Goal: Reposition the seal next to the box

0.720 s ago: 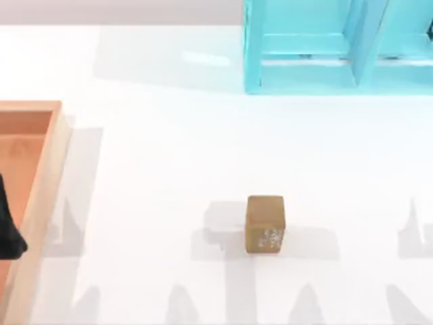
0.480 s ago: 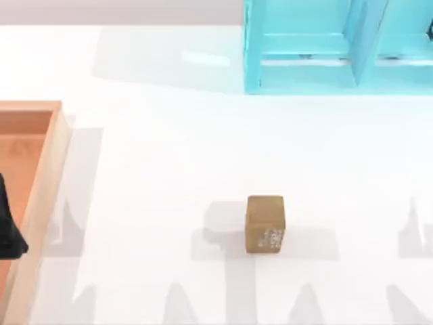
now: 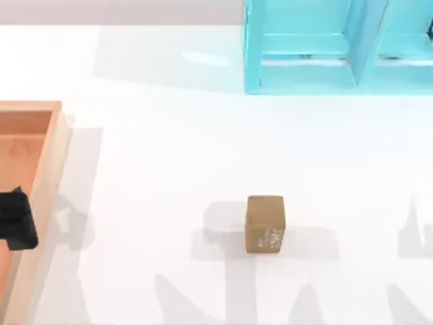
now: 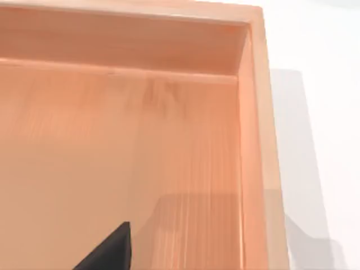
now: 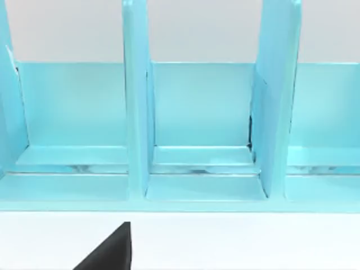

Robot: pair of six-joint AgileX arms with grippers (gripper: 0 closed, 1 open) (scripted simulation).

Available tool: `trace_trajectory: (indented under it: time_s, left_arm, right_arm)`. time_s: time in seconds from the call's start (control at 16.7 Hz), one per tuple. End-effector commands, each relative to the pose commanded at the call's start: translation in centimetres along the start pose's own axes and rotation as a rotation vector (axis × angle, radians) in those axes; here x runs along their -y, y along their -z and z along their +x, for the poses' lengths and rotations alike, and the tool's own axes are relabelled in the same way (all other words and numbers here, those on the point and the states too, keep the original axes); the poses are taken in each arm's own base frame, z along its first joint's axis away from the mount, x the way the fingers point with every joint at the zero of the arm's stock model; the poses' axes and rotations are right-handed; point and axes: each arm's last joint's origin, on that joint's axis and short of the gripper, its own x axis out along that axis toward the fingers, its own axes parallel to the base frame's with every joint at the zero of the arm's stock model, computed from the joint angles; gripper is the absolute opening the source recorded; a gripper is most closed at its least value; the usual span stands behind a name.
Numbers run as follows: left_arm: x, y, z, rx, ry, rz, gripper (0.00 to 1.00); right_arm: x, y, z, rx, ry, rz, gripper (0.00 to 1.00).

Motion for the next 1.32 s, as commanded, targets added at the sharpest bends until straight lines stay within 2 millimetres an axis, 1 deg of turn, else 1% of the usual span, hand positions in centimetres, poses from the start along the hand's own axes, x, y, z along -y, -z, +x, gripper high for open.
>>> trace_trajectory:
  time_s: [0.18,0.36,0.54,0.66,0.72,0.78,0.9,1.08,1.2,1.32]
  left_arm:
    - [1.6,-4.2,0.5,-0.178,0.014,-0.043,1.0]
    - [4.4,-9.1,2.0,-0.329,0.042,-0.096,1.0]
    - [8.8,-13.4,4.7,-0.474,0.072,-0.145,1.0]
    - [12.5,-15.2,6.7,-0.572,0.084,-0.163,1.0]
    - [14.5,-15.7,7.8,-0.621,0.087,-0.165,1.0]
    - [16.6,-15.9,8.7,-0.67,0.086,-0.161,1.0]
    - [20.8,-15.5,10.3,-0.767,0.076,-0.139,1.0]
    - [26.6,-13.3,11.8,-0.898,0.042,-0.069,1.0]
    - [29.6,-11.4,12.0,-0.966,0.015,-0.011,1.0]
    - [31.8,-9.9,11.9,-1.012,-0.005,0.04,1.0]
  right_arm:
    - [0.0,0.0,0.0,0.0,0.0,0.0,1.0]
    - [0.0,0.0,0.0,0.0,0.0,0.0,1.0]
    - [0.0,0.0,0.0,0.0,0.0,0.0,1.0]
    - [0.0,0.0,0.0,0.0,0.0,0.0,1.0]
    - [0.0,0.0,0.0,0.0,0.0,0.0,1.0]
    - [0.0,0.0,0.0,0.0,0.0,0.0,1.0]
    - [0.0,0.0,0.0,0.0,0.0,0.0,1.0]
    - [0.0,0.0,0.0,0.0,0.0,0.0,1.0]
    - [0.0,0.0,0.0,0.0,0.0,0.0,1.0]
    - [0.0,0.0,0.0,0.0,0.0,0.0,1.0]
